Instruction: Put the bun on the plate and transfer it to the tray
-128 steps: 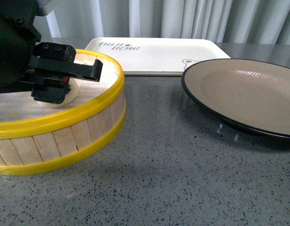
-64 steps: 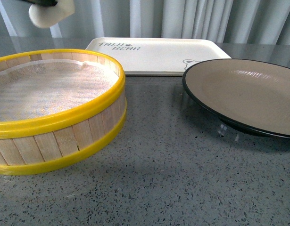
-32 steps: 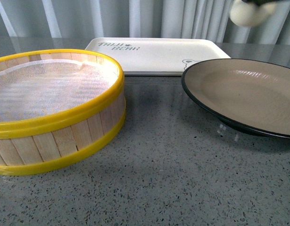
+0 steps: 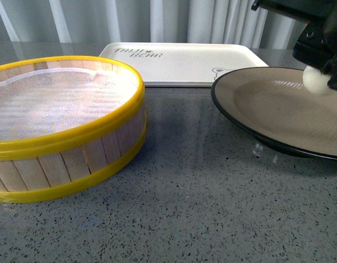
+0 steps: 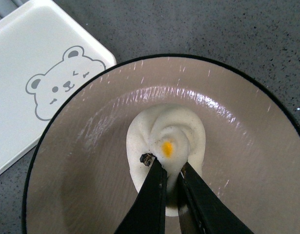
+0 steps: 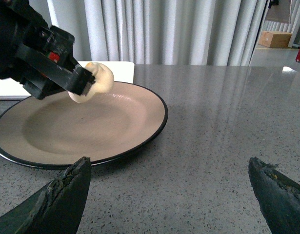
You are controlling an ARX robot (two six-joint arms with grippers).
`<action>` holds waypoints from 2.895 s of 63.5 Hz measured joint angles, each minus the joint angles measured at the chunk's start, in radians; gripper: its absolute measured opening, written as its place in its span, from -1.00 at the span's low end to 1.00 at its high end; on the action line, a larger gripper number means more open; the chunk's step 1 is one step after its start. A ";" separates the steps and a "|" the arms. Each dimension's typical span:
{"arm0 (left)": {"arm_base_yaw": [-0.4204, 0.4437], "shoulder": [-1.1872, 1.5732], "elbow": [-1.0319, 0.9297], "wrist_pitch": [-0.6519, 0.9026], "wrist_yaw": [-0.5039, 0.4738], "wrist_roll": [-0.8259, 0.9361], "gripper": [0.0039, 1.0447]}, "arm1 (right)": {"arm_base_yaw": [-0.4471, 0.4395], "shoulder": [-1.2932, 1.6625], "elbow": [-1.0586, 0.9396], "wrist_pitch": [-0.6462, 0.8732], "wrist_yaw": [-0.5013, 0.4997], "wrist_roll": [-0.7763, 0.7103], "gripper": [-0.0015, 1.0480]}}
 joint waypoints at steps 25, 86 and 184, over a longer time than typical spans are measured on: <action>0.010 0.065 0.018 -0.020 -0.017 0.044 -0.93 | 0.000 0.000 0.000 0.000 0.000 0.000 0.83; 0.037 0.066 0.018 -0.076 0.008 0.055 0.80 | 0.000 0.000 0.000 0.000 0.000 0.000 0.83; 0.624 -1.212 -1.226 0.562 0.076 -0.054 -0.48 | 0.000 0.000 0.000 0.000 0.000 0.000 0.83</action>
